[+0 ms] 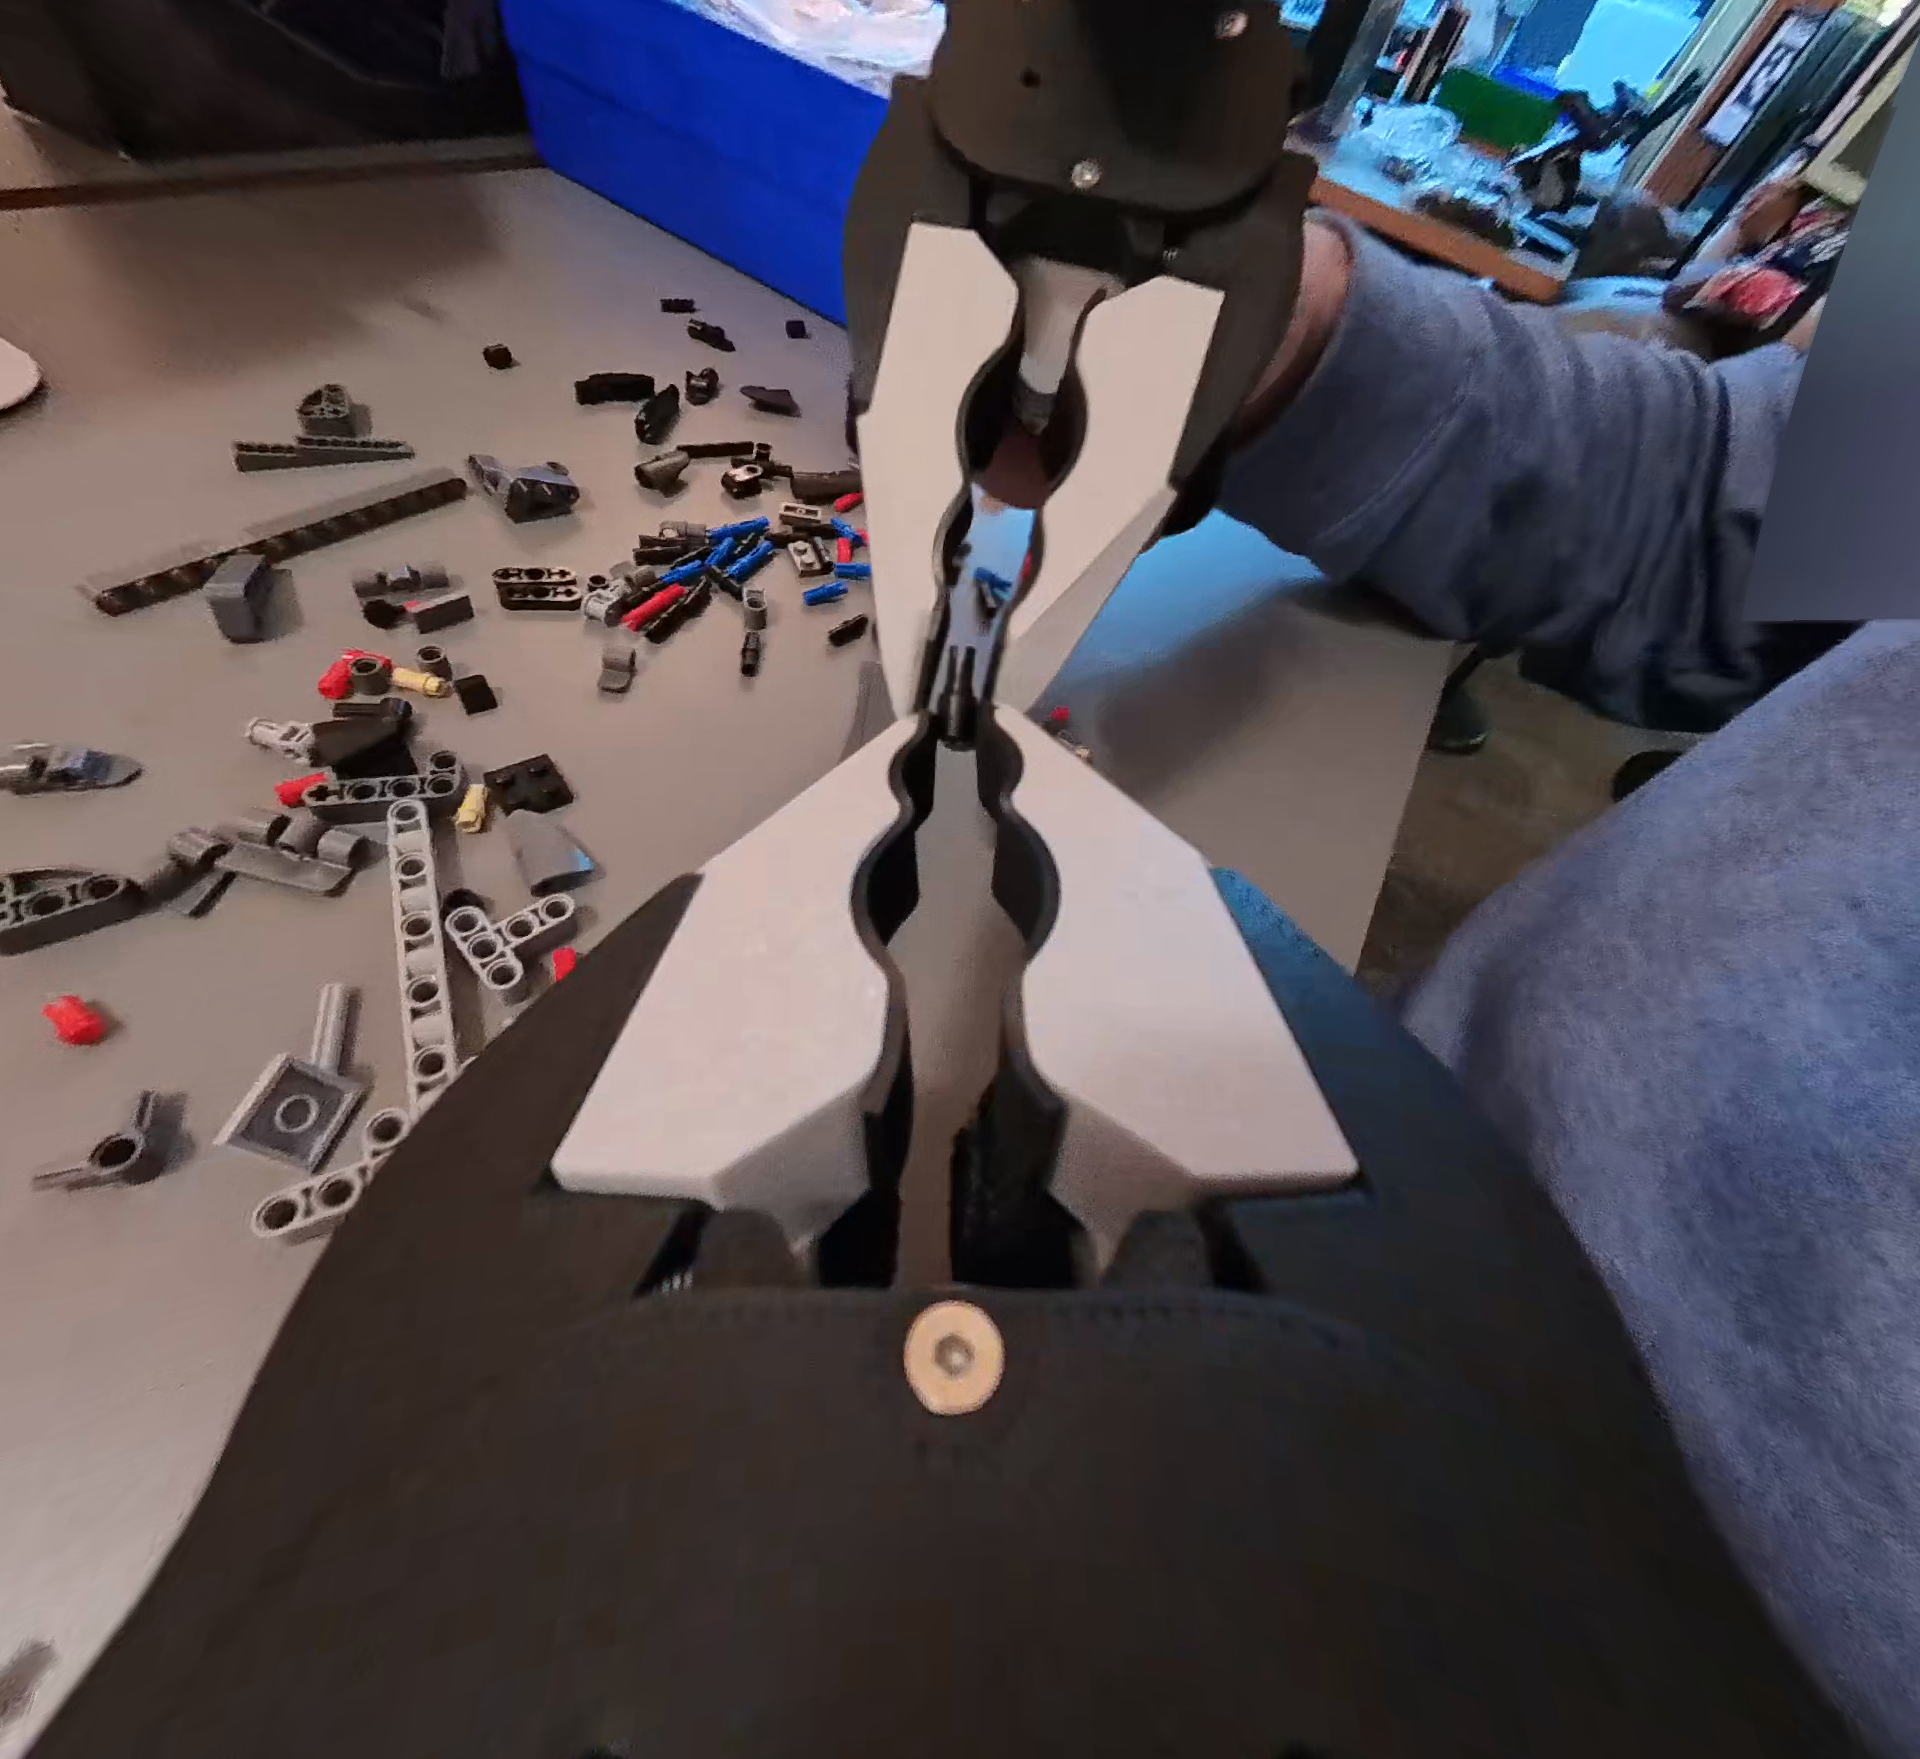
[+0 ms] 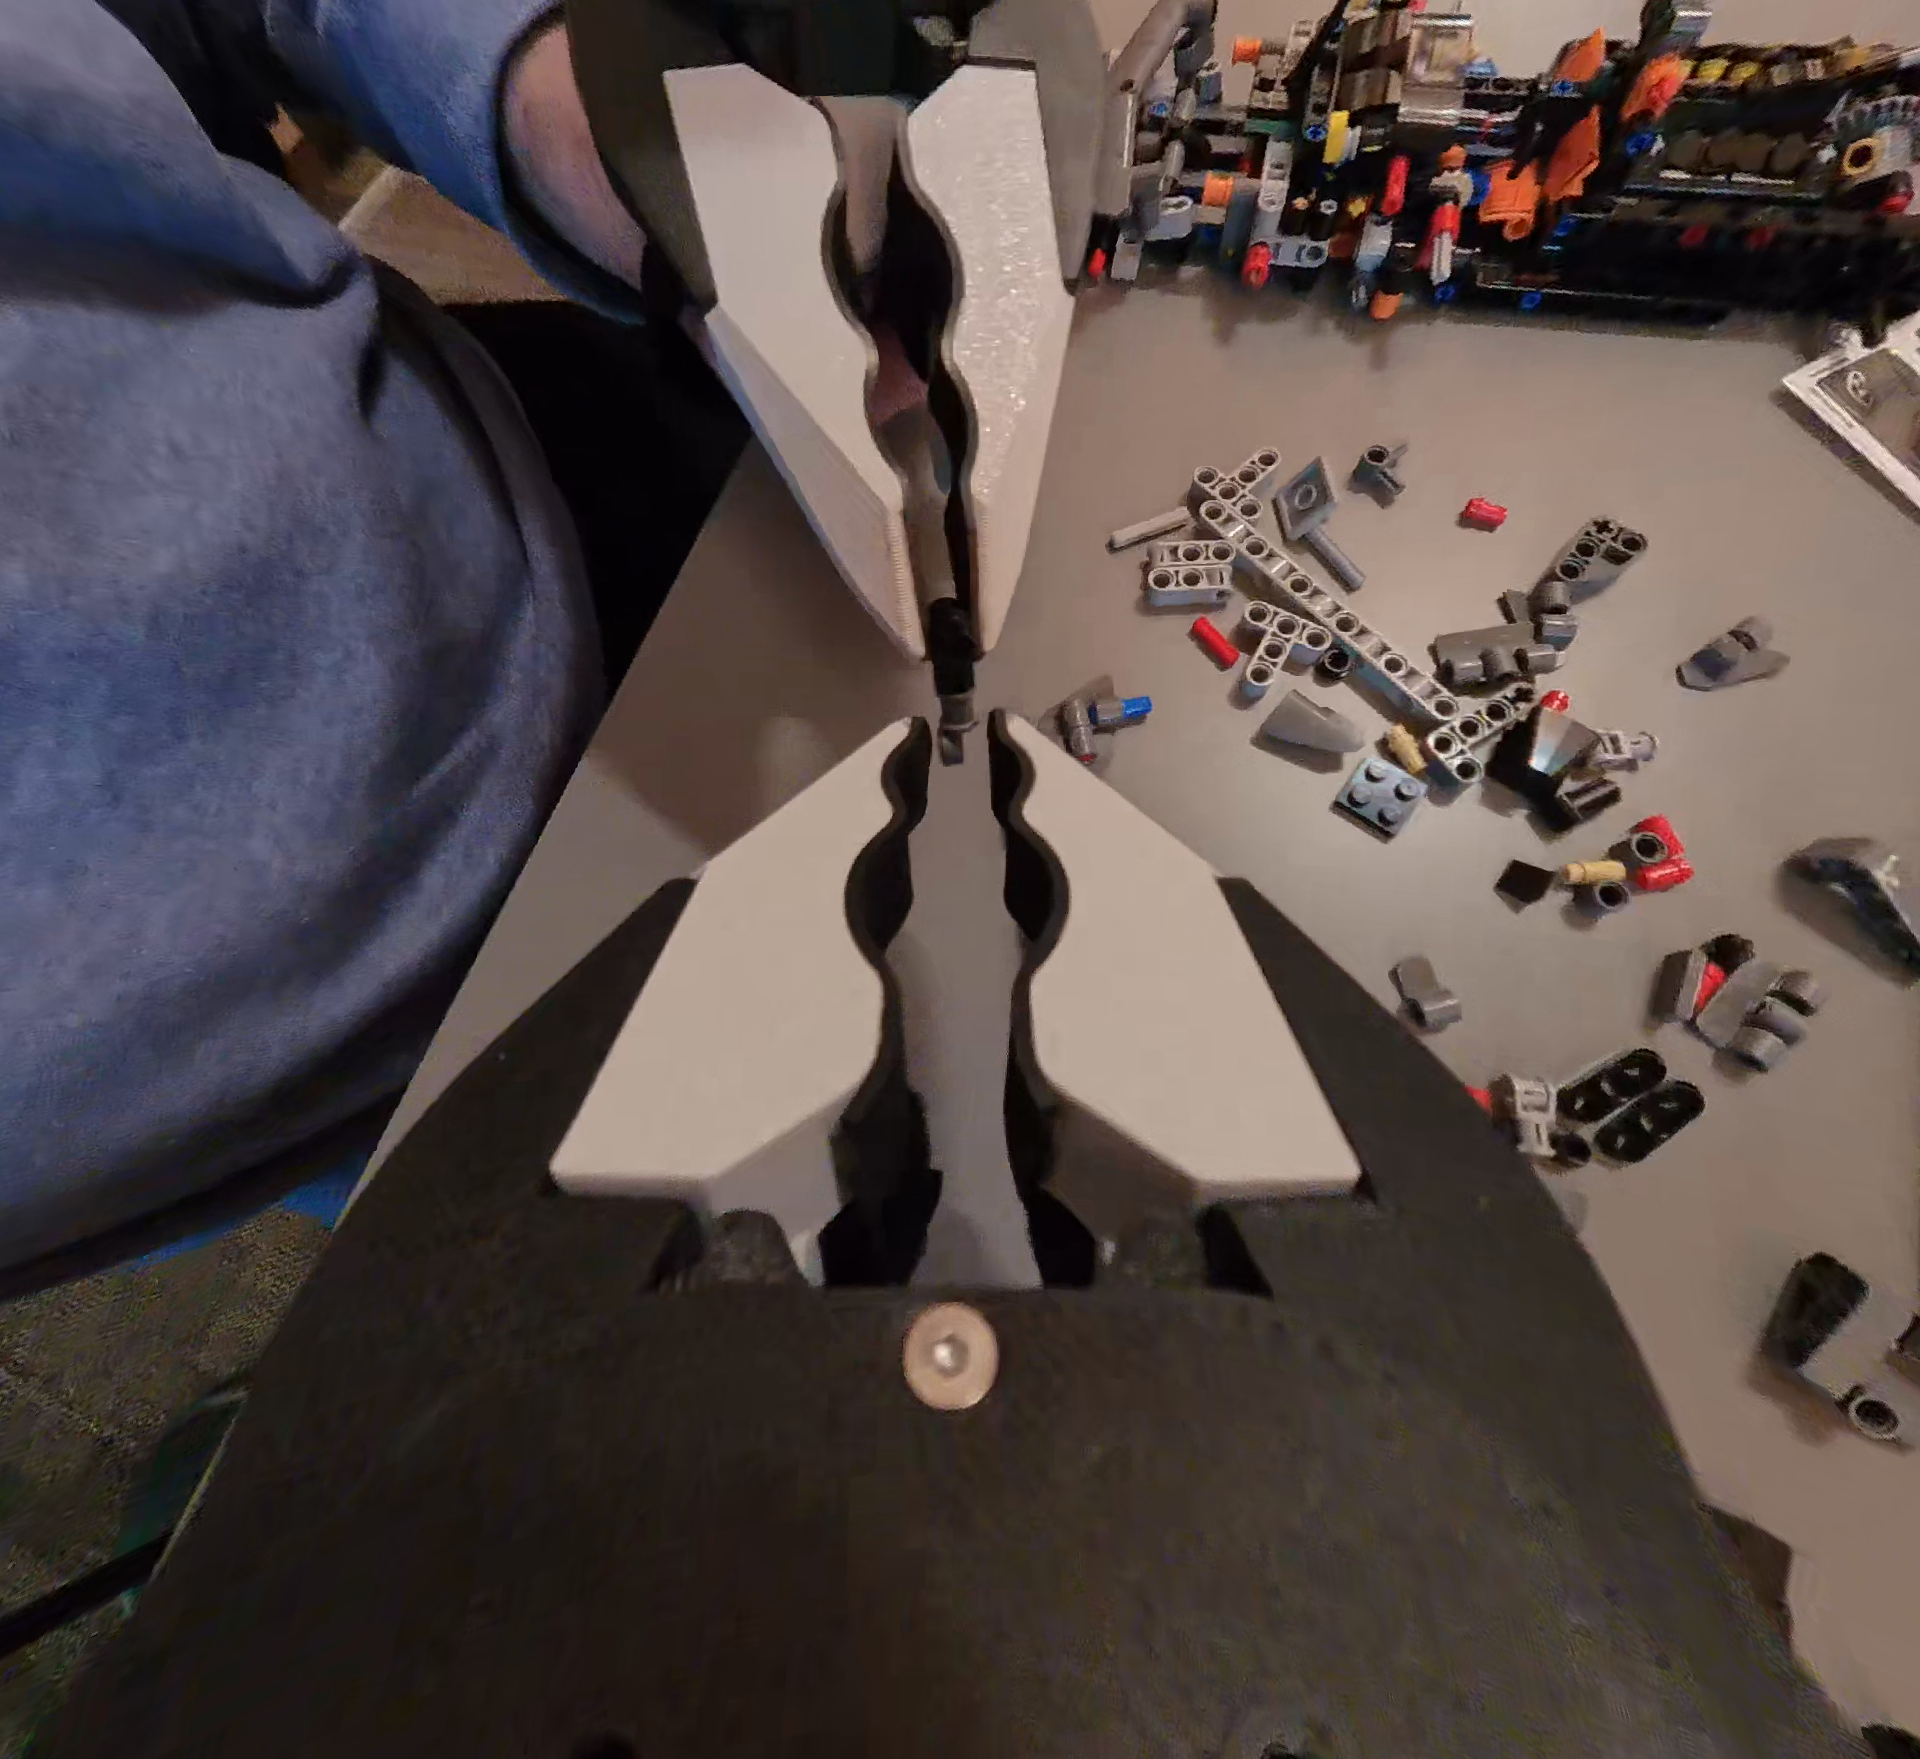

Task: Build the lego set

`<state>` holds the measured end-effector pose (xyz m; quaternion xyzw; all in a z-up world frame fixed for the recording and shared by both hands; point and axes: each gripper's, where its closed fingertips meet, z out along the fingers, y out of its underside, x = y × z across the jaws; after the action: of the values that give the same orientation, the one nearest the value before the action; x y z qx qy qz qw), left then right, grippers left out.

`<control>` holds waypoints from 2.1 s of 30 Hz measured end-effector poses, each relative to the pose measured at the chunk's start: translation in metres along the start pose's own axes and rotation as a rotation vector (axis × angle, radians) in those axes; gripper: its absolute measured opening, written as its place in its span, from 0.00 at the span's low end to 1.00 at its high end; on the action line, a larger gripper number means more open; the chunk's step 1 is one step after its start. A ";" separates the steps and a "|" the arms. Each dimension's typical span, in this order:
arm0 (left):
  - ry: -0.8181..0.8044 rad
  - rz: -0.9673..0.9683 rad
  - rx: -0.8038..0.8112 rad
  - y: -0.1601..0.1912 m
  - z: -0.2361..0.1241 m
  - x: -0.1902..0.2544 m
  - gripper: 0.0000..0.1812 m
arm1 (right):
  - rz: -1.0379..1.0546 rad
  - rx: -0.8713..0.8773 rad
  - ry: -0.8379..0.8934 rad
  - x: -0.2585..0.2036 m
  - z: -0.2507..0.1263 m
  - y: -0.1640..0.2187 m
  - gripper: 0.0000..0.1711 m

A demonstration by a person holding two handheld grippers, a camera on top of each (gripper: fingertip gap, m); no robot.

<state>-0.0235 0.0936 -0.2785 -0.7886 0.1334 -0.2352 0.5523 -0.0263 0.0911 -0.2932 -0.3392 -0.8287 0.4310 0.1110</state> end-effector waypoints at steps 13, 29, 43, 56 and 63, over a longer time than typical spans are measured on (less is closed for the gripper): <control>-0.009 0.142 -0.158 0.012 0.003 -0.003 0.04 | 0.050 -0.073 -0.060 0.000 0.007 0.007 0.02; -0.047 0.134 -0.272 0.034 0.006 -0.019 0.03 | -0.063 -0.223 0.086 0.023 0.019 0.040 0.17; -0.055 0.137 -0.315 0.043 0.010 -0.026 0.03 | -0.069 -0.305 0.023 0.024 0.030 0.043 0.12; -0.051 0.116 -0.333 0.045 0.011 -0.029 0.03 | -0.043 -0.292 0.012 0.027 0.033 0.043 0.09; -0.041 0.122 -0.342 0.047 0.010 -0.029 0.03 | -0.020 -0.286 -0.004 0.027 0.035 0.045 0.09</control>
<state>-0.0404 0.0986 -0.3312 -0.8662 0.2076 -0.1591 0.4259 -0.0419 0.1044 -0.3523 -0.3425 -0.8853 0.3079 0.0643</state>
